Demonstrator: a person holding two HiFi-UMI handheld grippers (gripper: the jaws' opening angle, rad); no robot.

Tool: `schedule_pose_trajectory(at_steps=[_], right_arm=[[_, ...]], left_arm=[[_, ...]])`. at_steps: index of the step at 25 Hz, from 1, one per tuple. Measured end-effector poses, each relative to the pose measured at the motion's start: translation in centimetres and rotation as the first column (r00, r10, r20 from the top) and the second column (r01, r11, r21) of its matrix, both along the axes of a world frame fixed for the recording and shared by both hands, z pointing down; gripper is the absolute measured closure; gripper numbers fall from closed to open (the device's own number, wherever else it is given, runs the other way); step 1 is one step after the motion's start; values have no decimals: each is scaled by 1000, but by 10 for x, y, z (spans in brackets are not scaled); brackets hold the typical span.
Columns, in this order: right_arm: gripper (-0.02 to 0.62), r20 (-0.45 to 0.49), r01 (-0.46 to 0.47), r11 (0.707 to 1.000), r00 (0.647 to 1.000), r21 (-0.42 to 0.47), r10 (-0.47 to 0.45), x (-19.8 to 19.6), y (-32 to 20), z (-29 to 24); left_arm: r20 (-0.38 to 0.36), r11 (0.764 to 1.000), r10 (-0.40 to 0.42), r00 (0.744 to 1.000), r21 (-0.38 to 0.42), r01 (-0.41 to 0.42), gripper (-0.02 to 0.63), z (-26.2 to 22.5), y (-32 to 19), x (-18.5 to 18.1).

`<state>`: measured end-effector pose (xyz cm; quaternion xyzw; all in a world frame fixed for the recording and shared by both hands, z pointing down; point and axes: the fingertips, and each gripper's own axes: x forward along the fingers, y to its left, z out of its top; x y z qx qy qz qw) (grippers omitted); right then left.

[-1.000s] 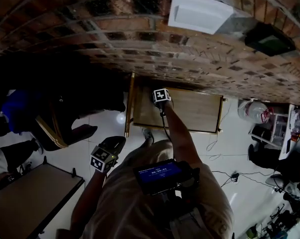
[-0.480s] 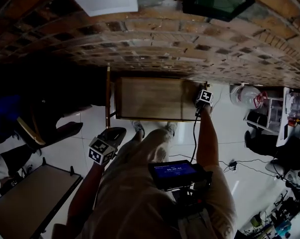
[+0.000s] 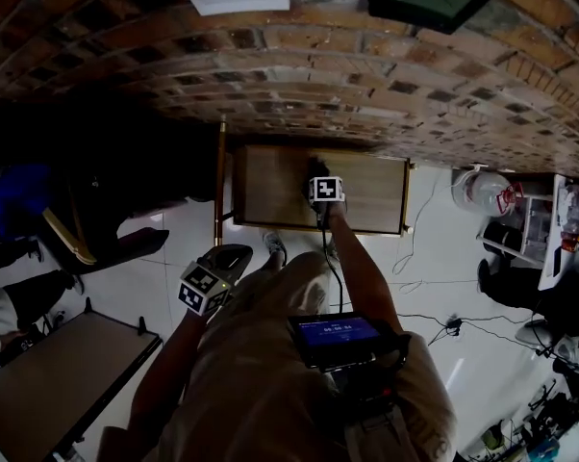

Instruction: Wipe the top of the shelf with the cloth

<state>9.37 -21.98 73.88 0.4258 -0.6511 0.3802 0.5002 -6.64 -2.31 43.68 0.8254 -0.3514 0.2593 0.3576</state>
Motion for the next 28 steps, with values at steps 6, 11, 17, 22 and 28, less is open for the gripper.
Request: schedule_pose_trajectory(at_steps=[6, 11, 17, 22, 28], right_arm=[[495, 327, 274, 961, 912, -41, -247, -244, 57, 3], [495, 317, 336, 939, 901, -74, -297, -285, 70, 28], [497, 312, 133, 990, 944, -45, -112, -178, 39, 38], [497, 203, -152, 987, 966, -48, 159, 23, 18, 51], [496, -39, -431, 899, 902, -77, 430, 234, 38, 37]], left_arm=[[57, 996, -87, 995, -13, 88, 606, 5, 24, -50], [75, 985, -162, 984, -52, 166, 606, 14, 42, -80], [30, 992, -111, 993, -54, 112, 606, 17, 32, -60], [-12, 1000, -3, 1000, -19, 3, 606, 15, 10, -21], [-21, 995, 94, 995, -24, -95, 606, 15, 6, 7]])
